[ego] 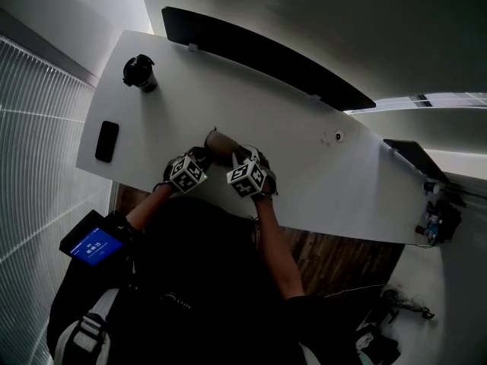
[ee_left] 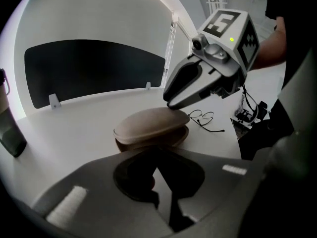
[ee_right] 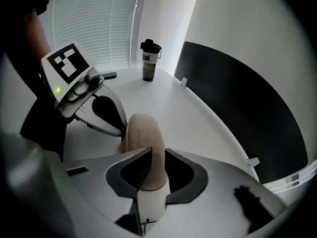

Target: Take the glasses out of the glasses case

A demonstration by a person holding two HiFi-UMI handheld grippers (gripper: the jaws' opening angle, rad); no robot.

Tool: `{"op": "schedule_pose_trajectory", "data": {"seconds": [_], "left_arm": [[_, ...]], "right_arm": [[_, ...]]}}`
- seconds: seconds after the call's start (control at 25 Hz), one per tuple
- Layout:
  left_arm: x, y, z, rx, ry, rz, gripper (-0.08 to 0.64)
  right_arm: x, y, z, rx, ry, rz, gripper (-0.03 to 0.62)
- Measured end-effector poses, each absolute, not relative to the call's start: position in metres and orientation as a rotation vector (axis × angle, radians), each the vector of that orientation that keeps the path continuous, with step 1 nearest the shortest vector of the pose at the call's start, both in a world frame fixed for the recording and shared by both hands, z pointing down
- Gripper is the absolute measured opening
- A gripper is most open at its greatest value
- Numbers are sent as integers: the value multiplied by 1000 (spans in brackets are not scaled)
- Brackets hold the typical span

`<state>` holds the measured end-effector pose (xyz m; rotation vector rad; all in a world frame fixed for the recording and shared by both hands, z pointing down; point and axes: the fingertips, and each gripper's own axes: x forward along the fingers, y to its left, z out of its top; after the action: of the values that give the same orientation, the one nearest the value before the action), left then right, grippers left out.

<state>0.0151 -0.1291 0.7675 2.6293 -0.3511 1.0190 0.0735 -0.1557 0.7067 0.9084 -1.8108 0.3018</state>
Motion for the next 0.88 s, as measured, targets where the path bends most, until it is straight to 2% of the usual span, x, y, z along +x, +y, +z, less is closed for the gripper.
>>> {"op": "schedule_pose_trajectory", "data": {"seconds": [0.2, 0.4, 0.64, 0.88], "left_arm": [[4, -117, 773, 2586, -328, 1026, 8], [7, -115, 764, 2612, -325, 1020, 8], [18, -119, 710, 2713, -323, 763, 8], [25, -93, 673, 2874, -197, 630, 8]], "right_arm": [[56, -138, 728, 849, -1813, 247, 74], [59, -143, 714, 929, -1849, 243, 71], [74, -110, 646, 1291, -2112, 285, 69], [100, -29, 657, 1497, -2049, 409, 27]]}}
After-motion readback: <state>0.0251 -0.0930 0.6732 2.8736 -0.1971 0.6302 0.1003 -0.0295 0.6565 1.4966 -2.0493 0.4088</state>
